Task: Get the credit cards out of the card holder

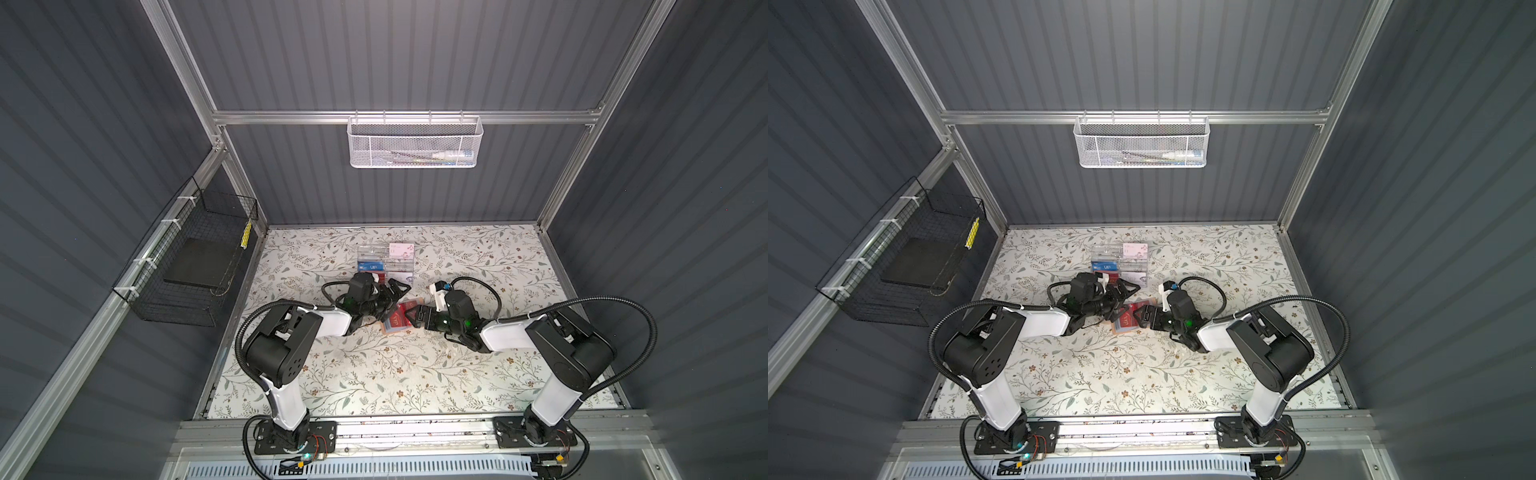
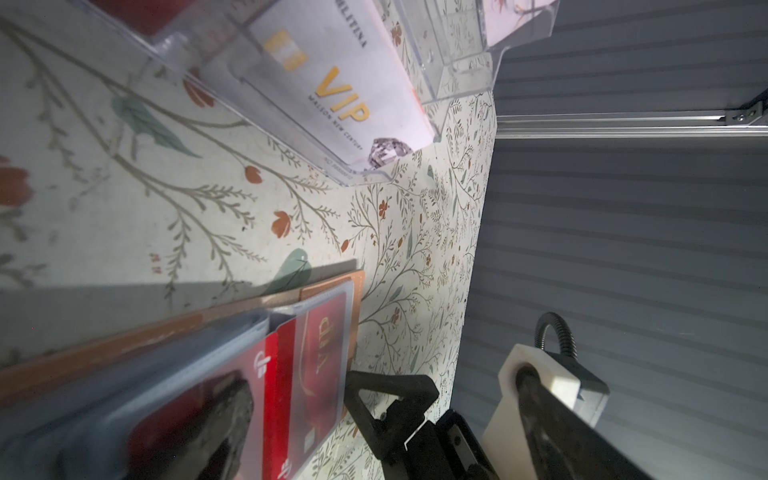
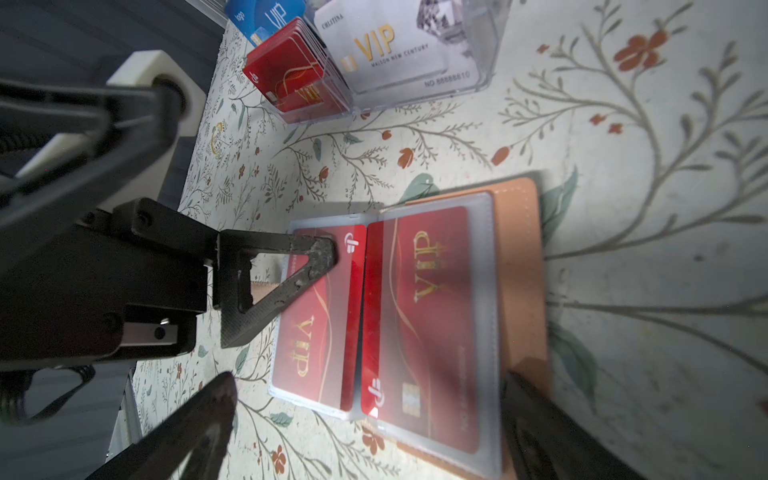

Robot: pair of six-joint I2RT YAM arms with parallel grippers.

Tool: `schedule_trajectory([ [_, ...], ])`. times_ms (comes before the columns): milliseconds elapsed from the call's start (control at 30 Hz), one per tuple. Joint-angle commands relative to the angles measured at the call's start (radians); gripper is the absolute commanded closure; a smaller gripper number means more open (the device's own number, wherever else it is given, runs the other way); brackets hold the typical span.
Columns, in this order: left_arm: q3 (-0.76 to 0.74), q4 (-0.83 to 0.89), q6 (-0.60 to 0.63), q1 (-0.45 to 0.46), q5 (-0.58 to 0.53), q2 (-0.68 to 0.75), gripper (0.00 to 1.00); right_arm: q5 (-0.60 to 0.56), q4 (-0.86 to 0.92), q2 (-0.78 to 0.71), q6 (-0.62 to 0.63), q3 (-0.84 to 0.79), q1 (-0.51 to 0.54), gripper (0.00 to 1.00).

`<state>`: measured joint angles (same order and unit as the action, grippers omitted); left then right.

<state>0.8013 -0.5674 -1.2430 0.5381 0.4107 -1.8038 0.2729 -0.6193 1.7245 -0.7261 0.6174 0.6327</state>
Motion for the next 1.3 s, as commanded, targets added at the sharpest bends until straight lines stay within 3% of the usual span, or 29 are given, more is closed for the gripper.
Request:
schedule_trajectory([
  [0, 0.030, 0.004, -0.011, 0.008, -0.001, -0.035, 0.00, 0.011, 0.033, 0.033, -0.014, -0.023, -0.001, 0.01],
  [133, 0.069, 0.068, 0.019, 0.018, -0.010, -0.045, 0.00, -0.005, 0.043, 0.023, -0.012, -0.033, -0.002, 0.01],
  [500, 0.036, 0.037, 0.008, 0.025, -0.023, -0.078, 0.00, -0.001, 0.035, 0.034, -0.010, -0.044, -0.012, 0.06],
  [1000, 0.015, 0.037, 0.021, 0.023, -0.018, -0.096, 0.00, 0.042, -0.066, 0.091, -0.045, -0.072, -0.031, 0.27],
  [1267, -0.030, 0.024, 0.031, 0.010, -0.014, -0.083, 0.00, 0.105, -0.141, 0.137, -0.067, -0.080, -0.032, 0.43],
])
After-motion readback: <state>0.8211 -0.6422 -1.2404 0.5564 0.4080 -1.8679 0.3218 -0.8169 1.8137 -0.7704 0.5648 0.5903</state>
